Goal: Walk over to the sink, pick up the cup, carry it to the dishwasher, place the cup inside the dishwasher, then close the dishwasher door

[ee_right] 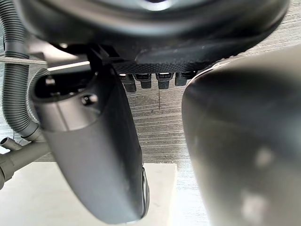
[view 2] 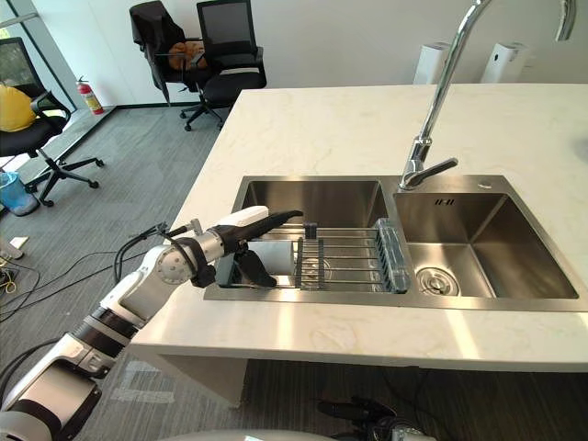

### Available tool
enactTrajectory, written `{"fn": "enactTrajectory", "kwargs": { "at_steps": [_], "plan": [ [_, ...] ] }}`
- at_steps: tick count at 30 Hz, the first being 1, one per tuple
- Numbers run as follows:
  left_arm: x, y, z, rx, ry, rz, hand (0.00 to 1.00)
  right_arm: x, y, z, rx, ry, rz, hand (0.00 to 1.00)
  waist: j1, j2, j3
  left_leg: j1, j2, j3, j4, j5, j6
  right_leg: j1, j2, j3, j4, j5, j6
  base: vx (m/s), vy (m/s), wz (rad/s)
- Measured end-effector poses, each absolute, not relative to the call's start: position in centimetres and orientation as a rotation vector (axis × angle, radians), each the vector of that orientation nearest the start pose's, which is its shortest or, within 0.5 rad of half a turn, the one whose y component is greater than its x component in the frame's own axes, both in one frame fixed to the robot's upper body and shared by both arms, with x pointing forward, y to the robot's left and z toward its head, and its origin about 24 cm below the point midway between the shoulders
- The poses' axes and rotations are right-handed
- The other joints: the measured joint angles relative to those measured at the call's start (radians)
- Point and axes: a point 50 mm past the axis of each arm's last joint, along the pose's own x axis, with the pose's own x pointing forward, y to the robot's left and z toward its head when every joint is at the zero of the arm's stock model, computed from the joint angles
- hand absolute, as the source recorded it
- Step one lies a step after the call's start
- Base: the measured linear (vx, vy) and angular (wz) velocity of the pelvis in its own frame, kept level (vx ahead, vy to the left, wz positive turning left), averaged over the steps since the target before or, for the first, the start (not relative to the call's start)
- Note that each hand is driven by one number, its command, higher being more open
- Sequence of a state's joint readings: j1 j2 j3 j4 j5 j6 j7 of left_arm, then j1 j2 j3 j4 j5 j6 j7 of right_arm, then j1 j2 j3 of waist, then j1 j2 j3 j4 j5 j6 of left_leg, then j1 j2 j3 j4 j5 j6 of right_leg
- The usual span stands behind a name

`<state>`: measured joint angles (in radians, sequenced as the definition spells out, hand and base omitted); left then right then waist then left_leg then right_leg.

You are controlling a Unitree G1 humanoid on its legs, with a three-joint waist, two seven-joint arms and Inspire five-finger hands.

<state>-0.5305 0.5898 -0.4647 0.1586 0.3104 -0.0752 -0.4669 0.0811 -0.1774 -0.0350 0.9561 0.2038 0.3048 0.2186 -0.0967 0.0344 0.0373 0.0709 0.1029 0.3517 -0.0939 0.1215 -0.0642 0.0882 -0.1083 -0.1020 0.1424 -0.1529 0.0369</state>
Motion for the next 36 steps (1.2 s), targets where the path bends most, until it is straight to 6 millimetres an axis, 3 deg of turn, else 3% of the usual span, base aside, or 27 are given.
{"fn": "enactTrajectory", "kwargs": {
  "at_steps": [13,28,36],
  "plan": [
    [31.9,13.7,11.8,1.083,-0.120,-0.793,1.00,9.1,-20.4,-16.1,0.242,1.316,-0.050,1.00,-0.001,-0.035,0.023,0.000,-0.017,-0.008,-0.002,0.001,0.007,0.031,-0.013,-0.008,-0.061,0.027,0.010,-0.01,0.016,0.03],
    [33.0,13.7,10.4,0.997,-0.096,-0.682,1.00,9.3,-20.3,-16.1,0.244,1.321,-0.048,1.00,-0.005,-0.037,0.023,0.008,-0.019,0.042,-0.002,-0.006,0.015,0.035,-0.016,0.038,-0.117,0.074,0.017,-0.01,0.011,-0.10],
    [32.6,12.9,9.0,0.924,-0.102,-0.633,1.00,9.5,-20.2,-16.0,0.252,1.316,-0.046,1.00,-0.029,-0.038,0.024,0.008,-0.016,0.055,-0.002,-0.012,0.013,0.035,-0.012,0.050,-0.126,0.080,0.020,0.03,-0.003,-0.05]
  ]
}}
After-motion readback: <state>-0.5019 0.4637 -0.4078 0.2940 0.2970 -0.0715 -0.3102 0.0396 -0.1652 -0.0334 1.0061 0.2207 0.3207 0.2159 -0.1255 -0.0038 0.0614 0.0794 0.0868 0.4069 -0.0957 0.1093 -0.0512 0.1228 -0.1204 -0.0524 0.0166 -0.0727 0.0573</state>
